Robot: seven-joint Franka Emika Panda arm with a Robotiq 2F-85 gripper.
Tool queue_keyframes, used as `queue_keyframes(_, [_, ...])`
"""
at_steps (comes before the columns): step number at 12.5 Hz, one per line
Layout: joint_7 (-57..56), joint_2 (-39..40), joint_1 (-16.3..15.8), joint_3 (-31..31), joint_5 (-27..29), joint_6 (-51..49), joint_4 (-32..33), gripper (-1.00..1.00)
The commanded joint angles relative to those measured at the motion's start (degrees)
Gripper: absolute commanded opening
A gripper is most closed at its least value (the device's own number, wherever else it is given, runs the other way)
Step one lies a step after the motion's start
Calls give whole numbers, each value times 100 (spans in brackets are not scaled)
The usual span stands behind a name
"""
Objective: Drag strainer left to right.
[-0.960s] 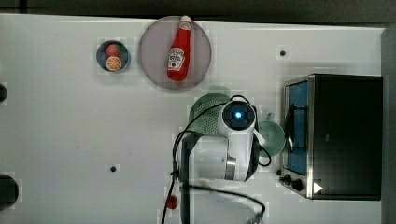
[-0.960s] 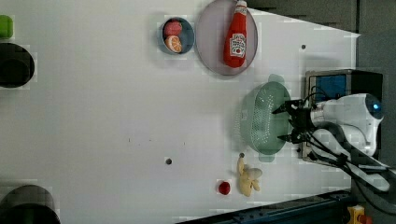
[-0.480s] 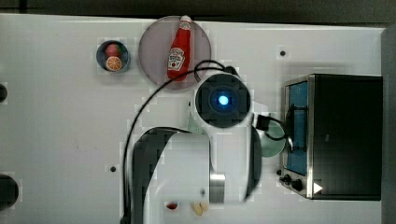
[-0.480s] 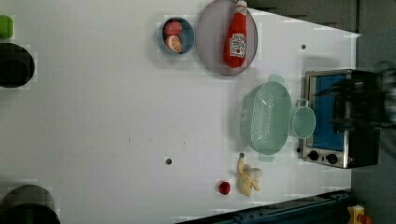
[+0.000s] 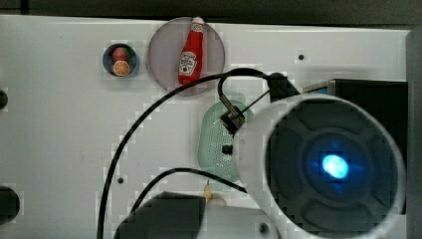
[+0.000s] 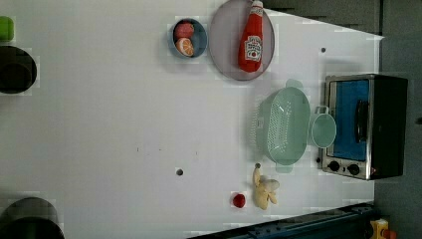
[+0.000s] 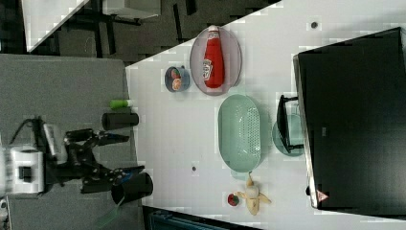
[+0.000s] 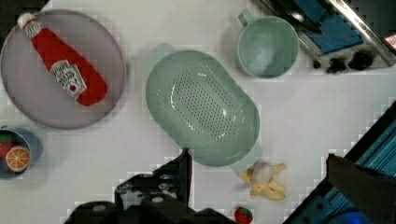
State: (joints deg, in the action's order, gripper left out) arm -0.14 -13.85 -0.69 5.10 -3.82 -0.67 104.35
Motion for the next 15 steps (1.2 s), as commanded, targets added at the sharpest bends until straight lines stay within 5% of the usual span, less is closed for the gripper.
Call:
queue_keyframes(1, [-631, 140, 0, -28, 22, -121, -49, 100])
queue_keyframes(15, [-630, 346, 0, -21, 22, -113, -32, 100])
